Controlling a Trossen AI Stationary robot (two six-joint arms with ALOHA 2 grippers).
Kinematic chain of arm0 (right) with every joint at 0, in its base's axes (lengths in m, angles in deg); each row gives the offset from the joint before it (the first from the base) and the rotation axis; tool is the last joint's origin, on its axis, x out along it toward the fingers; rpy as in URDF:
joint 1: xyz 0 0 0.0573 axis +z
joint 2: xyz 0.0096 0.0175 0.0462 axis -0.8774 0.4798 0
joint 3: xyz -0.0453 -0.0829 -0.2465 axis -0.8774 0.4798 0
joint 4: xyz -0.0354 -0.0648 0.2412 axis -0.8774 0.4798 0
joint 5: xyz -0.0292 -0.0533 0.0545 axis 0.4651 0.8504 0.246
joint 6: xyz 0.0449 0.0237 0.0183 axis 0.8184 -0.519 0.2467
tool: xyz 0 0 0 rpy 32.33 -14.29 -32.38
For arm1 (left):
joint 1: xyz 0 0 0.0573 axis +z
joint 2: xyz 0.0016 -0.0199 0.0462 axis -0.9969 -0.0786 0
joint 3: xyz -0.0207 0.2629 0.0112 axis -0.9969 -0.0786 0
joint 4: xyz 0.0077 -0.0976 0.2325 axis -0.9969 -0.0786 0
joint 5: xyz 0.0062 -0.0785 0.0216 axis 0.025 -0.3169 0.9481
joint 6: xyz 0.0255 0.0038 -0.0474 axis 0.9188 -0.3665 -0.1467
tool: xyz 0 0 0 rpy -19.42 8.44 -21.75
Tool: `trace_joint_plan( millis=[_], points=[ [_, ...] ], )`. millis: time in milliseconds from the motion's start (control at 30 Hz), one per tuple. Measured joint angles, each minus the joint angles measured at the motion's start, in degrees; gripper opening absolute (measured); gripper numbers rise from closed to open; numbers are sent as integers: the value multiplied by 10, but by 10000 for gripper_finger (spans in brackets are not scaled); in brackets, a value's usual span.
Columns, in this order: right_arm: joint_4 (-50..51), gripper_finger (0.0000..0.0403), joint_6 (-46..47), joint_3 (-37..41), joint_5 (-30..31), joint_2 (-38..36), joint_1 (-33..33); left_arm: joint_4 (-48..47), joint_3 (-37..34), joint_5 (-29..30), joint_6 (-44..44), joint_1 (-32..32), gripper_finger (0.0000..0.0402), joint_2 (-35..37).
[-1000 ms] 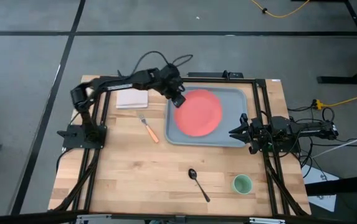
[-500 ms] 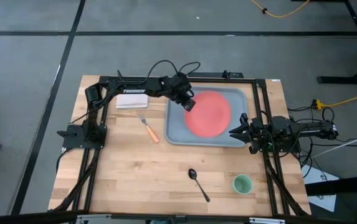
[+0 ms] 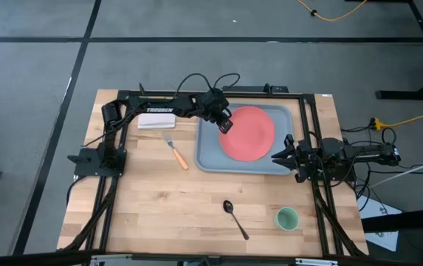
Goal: Pick and place plate/cup/fork/spoon on tray
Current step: Put the pink plate on the gray serving tray
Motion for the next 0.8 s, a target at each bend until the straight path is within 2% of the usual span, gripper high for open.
trace_joint_plan(
  millis=[200, 667, 800],
  points=[
    [1, 78, 1, 0, 0, 0, 0, 5, 0, 38, 0, -11, 17, -5],
    [1, 78, 1, 0, 0, 0, 0, 2, 0, 42, 0, -5, 20, -6],
    [1, 78, 1, 0, 0, 0, 0, -3, 0, 43, 1, -6, 32, -6]
  ],
)
